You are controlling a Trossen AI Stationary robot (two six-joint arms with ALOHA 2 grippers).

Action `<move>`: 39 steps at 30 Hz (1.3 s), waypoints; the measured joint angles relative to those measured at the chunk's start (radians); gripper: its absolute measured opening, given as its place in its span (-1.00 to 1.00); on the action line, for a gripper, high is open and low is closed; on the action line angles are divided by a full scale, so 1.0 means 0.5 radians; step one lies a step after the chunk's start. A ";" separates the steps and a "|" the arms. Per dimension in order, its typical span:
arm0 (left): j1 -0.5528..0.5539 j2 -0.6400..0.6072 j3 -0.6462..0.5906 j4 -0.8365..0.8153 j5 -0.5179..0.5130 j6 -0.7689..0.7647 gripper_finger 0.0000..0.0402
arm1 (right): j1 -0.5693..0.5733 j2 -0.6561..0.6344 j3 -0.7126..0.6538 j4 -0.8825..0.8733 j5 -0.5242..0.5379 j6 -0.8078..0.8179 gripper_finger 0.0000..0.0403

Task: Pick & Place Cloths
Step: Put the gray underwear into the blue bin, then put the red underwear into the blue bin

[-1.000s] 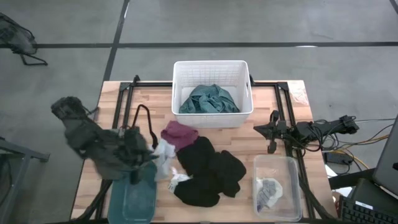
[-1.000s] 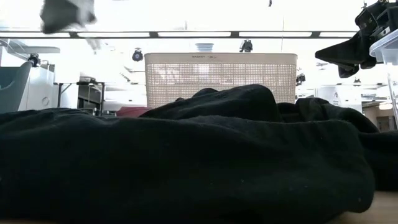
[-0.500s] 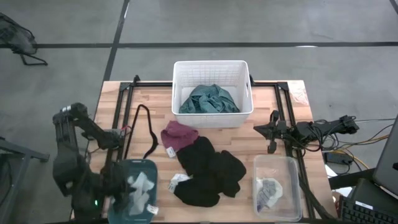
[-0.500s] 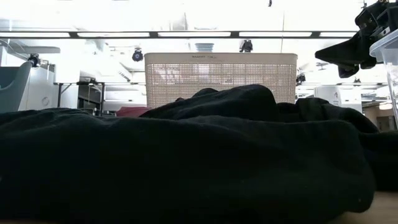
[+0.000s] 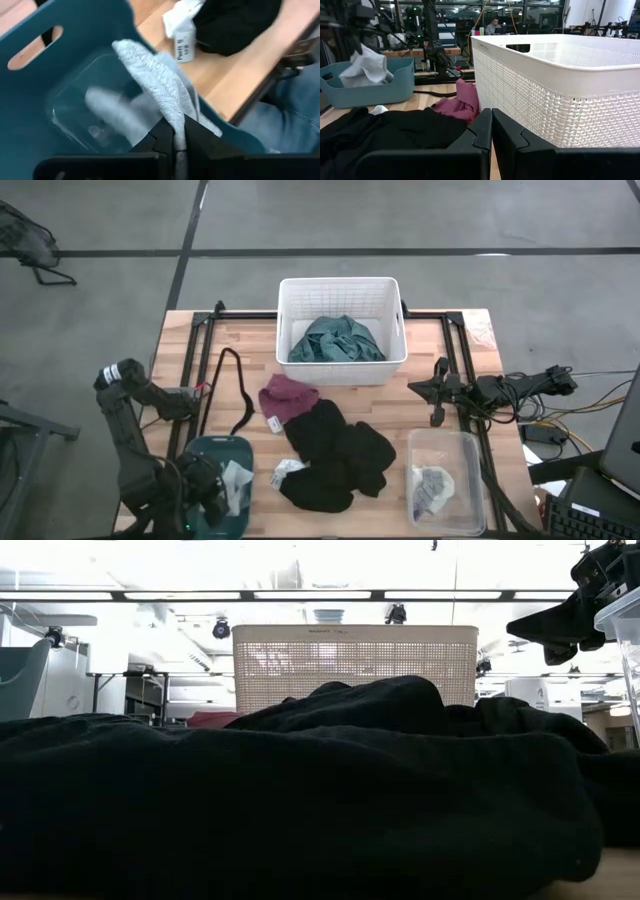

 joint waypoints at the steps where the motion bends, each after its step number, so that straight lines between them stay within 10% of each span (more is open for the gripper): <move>1: 0.000 -0.002 -0.034 0.012 0.012 -0.028 -0.84 | 0.000 0.000 0.000 0.001 0.000 0.001 -0.96; 28: 0.018 -0.201 -0.199 -0.244 -0.232 0.006 -0.18 | -0.001 0.000 0.000 0.000 0.001 0.001 -0.96; 34: 0.030 -0.271 -0.199 -0.155 -1.074 0.103 -0.18 | 0.000 0.000 0.000 0.001 0.000 0.000 -0.96; 39: 0.145 -0.222 -0.204 0.356 -1.585 1.030 -0.18 | 0.000 0.000 0.000 0.000 0.000 0.001 -0.96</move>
